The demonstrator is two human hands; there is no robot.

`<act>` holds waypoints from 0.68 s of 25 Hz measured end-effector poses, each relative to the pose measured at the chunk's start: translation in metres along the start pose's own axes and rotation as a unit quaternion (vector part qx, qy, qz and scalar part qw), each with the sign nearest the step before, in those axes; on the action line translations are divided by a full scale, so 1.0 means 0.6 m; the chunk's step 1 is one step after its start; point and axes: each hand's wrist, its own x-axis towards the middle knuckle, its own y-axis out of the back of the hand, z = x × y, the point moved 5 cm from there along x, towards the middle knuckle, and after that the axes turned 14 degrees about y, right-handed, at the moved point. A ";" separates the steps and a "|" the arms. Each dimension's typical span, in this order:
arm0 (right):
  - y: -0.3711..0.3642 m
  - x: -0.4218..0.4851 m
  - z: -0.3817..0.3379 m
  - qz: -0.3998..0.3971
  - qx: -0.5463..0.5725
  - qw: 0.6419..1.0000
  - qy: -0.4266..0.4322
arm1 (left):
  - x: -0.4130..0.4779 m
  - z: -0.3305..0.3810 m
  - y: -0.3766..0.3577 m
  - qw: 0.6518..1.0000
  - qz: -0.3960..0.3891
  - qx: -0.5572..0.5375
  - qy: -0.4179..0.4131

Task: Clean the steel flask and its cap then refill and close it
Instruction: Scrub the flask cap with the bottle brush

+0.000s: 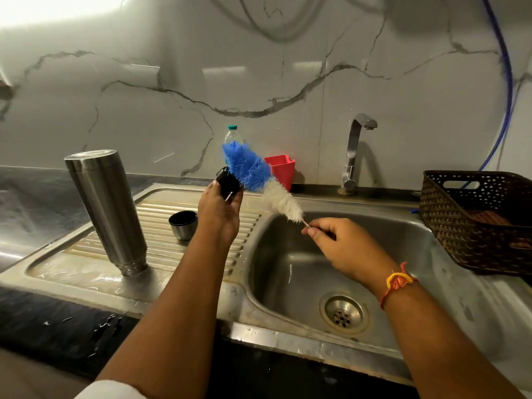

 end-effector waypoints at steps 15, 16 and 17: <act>-0.009 -0.004 0.002 -0.023 0.013 1.000 -0.001 | -0.018 -0.013 -0.017 0.992 -0.018 0.126 -0.022; -0.011 -0.005 0.001 -0.030 0.014 0.999 0.002 | -0.017 -0.016 -0.015 0.991 -0.016 0.131 -0.019; -0.014 -0.005 -0.003 -0.029 0.014 0.999 0.006 | -0.020 -0.024 -0.014 0.988 -0.018 0.152 -0.013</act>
